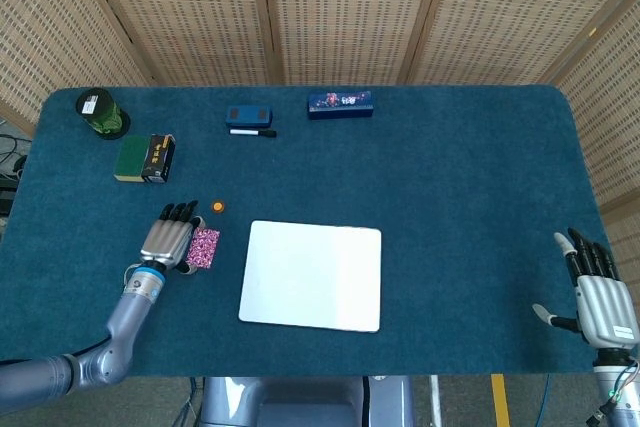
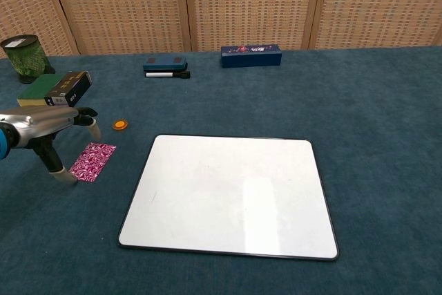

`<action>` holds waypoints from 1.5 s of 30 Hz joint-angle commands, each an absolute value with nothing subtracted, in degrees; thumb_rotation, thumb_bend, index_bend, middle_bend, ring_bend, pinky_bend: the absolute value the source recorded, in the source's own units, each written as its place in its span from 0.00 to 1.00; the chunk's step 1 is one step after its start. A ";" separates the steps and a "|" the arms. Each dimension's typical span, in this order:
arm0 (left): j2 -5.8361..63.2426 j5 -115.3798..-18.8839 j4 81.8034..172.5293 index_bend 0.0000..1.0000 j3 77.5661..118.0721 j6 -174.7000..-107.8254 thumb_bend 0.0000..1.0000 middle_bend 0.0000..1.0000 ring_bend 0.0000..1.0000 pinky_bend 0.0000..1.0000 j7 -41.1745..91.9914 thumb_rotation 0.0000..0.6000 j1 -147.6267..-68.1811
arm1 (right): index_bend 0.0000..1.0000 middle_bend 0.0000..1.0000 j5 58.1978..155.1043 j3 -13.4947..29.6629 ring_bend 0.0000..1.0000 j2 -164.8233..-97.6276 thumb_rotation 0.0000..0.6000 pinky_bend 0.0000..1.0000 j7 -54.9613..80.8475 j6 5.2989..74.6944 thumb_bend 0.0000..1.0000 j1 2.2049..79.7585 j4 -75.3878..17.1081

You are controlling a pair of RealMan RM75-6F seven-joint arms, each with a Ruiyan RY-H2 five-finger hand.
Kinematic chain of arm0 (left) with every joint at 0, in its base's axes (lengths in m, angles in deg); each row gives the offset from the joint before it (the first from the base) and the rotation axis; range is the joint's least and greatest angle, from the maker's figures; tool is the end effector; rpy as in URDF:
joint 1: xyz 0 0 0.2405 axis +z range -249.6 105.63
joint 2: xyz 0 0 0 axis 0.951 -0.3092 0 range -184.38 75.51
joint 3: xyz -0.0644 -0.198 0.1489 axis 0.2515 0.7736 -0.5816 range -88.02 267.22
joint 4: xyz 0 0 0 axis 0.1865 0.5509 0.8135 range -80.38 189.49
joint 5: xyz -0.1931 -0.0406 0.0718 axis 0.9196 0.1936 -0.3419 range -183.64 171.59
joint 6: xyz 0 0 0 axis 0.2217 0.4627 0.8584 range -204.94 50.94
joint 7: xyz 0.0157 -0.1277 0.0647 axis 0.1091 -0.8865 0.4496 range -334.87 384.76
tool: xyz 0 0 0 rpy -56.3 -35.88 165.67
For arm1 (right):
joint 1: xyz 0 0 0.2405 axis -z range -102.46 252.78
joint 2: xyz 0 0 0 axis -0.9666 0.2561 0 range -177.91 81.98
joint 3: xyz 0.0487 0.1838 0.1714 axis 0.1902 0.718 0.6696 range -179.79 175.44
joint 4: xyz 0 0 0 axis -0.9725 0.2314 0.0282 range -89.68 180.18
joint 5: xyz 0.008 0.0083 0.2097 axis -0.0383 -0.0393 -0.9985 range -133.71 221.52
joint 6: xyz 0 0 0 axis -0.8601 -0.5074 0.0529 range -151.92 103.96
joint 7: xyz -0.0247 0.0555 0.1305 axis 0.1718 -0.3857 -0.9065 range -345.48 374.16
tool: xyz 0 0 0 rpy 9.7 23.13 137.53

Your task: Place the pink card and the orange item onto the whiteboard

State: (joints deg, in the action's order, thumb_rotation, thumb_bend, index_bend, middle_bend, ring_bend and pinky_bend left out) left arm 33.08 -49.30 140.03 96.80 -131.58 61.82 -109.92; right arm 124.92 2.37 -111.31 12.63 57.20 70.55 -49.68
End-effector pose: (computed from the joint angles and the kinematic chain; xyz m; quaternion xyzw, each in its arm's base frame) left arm -0.2253 0.3223 -0.0169 -0.7233 -0.4372 -0.2045 0.4938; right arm -0.3163 -0.1845 0.1586 0.5623 -0.4378 0.3821 0.5883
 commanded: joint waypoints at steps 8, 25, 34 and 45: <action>33.01 -47.24 140.28 0.26 96.26 -131.50 0.00 0.00 0.00 0.00 62.61 1.00 -110.89 | 0.00 0.00 124.88 2.35 0.00 -111.23 1.00 0.00 12.63 57.11 0.00 70.54 -49.74; 33.91 -44.97 139.18 0.26 95.77 -131.62 0.00 0.00 0.00 0.00 63.08 1.00 -112.38 | 0.00 0.00 124.74 2.33 0.00 -111.12 1.00 0.00 12.70 56.87 0.00 70.51 -49.94; 34.90 -44.00 138.24 0.38 95.80 -132.28 0.00 0.00 0.00 0.00 62.81 1.00 -112.80 | 0.00 0.00 124.75 2.29 0.00 -111.01 1.00 0.00 12.51 56.75 0.00 70.50 -49.99; 34.52 -45.56 137.99 0.43 95.72 -132.54 0.00 0.00 0.00 0.00 60.33 1.00 -112.29 | 0.00 0.00 124.73 2.27 0.00 -110.97 1.00 0.00 12.55 56.69 0.00 70.50 -49.99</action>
State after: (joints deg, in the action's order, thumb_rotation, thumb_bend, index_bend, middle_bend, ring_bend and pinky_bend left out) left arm 34.61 -45.41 137.96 95.69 -132.61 60.52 -112.34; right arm 124.73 2.27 -110.97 12.55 56.69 70.50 -49.99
